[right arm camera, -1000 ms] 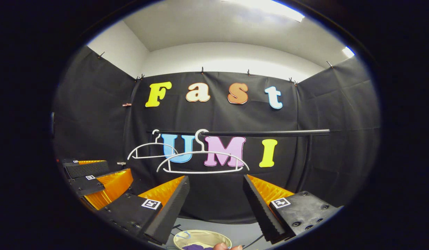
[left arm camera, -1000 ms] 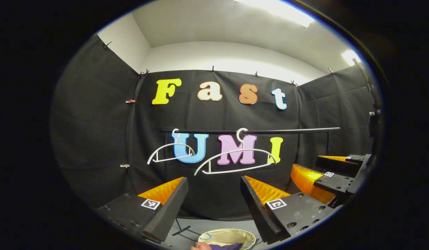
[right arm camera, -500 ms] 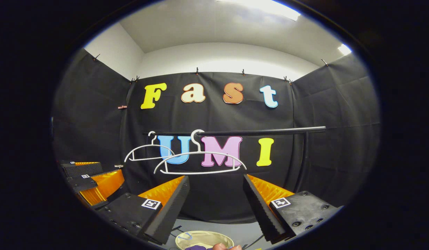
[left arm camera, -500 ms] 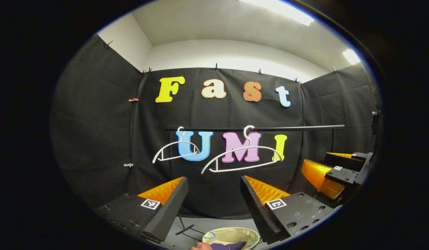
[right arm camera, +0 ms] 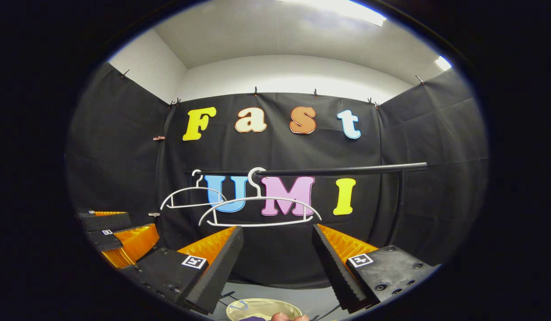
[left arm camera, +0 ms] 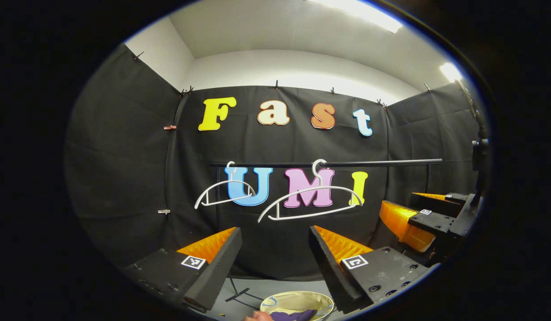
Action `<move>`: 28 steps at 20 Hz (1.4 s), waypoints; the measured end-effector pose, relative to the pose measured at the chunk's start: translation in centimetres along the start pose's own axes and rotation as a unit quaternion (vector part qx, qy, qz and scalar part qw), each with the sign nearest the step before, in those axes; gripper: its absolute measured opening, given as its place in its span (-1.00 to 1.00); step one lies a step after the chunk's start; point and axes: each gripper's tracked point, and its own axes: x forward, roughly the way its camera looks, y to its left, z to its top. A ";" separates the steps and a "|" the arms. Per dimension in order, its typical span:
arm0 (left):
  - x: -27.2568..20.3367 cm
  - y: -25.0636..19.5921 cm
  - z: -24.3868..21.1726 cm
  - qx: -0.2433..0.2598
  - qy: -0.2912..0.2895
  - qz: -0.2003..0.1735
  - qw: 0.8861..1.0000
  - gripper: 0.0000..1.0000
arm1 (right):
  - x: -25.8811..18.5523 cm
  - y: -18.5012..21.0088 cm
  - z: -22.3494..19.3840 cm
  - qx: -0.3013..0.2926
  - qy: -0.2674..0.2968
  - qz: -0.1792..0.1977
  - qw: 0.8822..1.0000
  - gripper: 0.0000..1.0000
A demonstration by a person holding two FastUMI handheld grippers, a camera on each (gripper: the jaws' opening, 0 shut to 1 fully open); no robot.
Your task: Grasp the clothes on the hanger with both hands and then place them into the laundry hamper below.
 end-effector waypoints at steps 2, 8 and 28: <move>0.1 0.2 0.0 -0.001 0.000 0.000 1.000 0.90 | 0.0 0.2 0.2 0.001 -0.003 0.001 1.000 0.98; 0.1 -0.1 0.0 0.004 -0.002 -0.001 1.000 0.90 | 0.1 0.3 0.1 -0.002 0.000 0.003 1.000 0.98; -0.9 -0.3 0.2 0.001 -0.005 -0.001 1.000 0.90 | -1.4 0.7 0.1 -0.003 0.002 0.005 1.000 1.00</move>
